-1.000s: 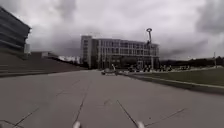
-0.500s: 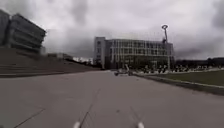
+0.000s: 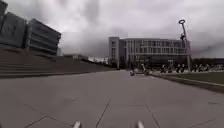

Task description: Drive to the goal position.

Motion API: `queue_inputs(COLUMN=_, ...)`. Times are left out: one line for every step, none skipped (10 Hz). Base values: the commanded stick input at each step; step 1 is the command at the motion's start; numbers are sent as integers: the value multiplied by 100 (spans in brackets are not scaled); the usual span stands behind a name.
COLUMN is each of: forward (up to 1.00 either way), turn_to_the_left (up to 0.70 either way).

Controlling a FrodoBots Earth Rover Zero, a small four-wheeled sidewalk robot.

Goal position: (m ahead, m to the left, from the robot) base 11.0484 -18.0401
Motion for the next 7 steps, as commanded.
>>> queue_inputs(forward=93, turn_to_the_left=0)
queue_inputs(forward=93, turn_to_the_left=0)
queue_inputs(forward=96, turn_to_the_left=0)
queue_inputs(forward=100, turn_to_the_left=0)
queue_inputs(forward=100, turn_to_the_left=0)
queue_inputs(forward=100, turn_to_the_left=0)
queue_inputs(forward=100, turn_to_the_left=0)
